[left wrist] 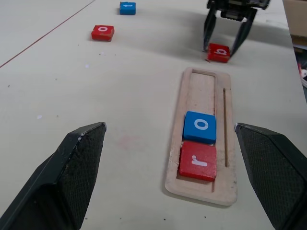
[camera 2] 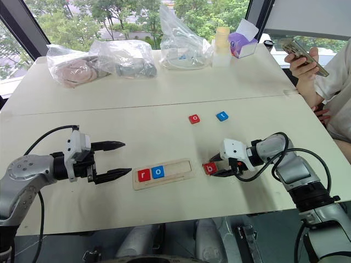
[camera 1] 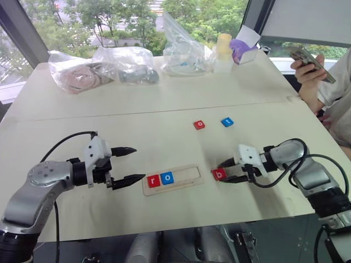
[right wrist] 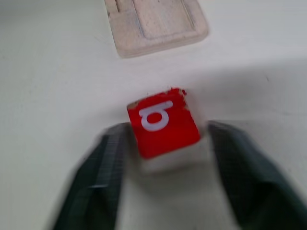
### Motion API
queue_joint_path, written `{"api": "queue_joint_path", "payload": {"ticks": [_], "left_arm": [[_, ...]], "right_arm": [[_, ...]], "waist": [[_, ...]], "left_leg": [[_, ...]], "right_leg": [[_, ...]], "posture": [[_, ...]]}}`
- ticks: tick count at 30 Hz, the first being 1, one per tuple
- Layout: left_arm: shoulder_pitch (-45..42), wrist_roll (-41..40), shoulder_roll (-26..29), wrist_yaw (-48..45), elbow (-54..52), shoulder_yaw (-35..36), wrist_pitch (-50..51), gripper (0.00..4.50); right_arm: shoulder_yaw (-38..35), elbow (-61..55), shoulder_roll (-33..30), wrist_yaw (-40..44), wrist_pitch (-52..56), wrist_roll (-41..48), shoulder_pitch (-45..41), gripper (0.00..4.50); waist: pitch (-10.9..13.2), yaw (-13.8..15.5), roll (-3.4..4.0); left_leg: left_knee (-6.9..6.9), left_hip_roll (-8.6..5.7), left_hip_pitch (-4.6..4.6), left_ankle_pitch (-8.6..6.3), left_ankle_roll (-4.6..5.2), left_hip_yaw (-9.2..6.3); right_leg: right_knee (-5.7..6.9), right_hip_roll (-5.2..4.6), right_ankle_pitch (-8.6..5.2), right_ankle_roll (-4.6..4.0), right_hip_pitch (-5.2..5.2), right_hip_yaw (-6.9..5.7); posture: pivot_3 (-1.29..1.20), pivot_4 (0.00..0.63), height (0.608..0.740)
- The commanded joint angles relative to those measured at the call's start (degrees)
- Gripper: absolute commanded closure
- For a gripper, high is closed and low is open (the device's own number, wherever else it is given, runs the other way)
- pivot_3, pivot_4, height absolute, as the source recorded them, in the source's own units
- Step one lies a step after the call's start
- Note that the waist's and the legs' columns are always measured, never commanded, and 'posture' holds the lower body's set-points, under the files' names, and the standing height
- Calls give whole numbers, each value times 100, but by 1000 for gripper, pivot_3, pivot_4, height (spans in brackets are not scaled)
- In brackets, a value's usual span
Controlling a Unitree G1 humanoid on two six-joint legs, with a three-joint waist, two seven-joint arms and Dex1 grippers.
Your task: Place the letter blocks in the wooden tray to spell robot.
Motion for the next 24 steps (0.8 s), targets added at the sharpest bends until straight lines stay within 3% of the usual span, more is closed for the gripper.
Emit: {"api": "queue_joint_path", "payload": {"ticks": [1, 7, 11, 18, 24], "left_arm": [[13, -2, 54, -12, -193, 112, -107, 0], [87, 4, 72, -34, -229, 124, -135, 0], [191, -21, 77, -51, -297, 143, -129, 0], [230, -61, 17, 63, -502, 61, -13, 0], [315, -82, -19, 177, -628, 83, 13, 0]], "right_arm": [[-13, -260, 53, 19, 22, 40, -34, 3391], [-145, -1280, 63, -24, 652, 395, -253, 3391], [263, -1820, 375, -101, 1273, 462, -449, 3391], [1036, -1415, 1067, -459, 1294, -205, -895, 3391], [1162, -1051, 1289, -498, 1192, -331, -1103, 3391]], "waist": [[0, 1, 0], [1, -5, 1], [0, -5, 0], [0, 2, 0], [0, -2, 0]], "left_leg": [[0, 0, 0, 0, 0, 0], [0, 0, 0, 0, 0, 0], [0, 1, -1, 0, 0, -2], [3, -5, -3, 0, -1, -1], [4, -6, -3, 0, -1, -2]], "right_leg": [[0, 0, 0, 0, 0, 0], [3, 0, 0, 0, -3, 2], [4, -4, 0, 0, -5, 4], [4, -5, 0, -1, -6, 3], [6, -3, 2, -2, -7, 2]], "posture": [[0, 150, 740], [0, 150, 740], [0, 150, 740], [0, 150, 740], [0, 150, 740]]}}
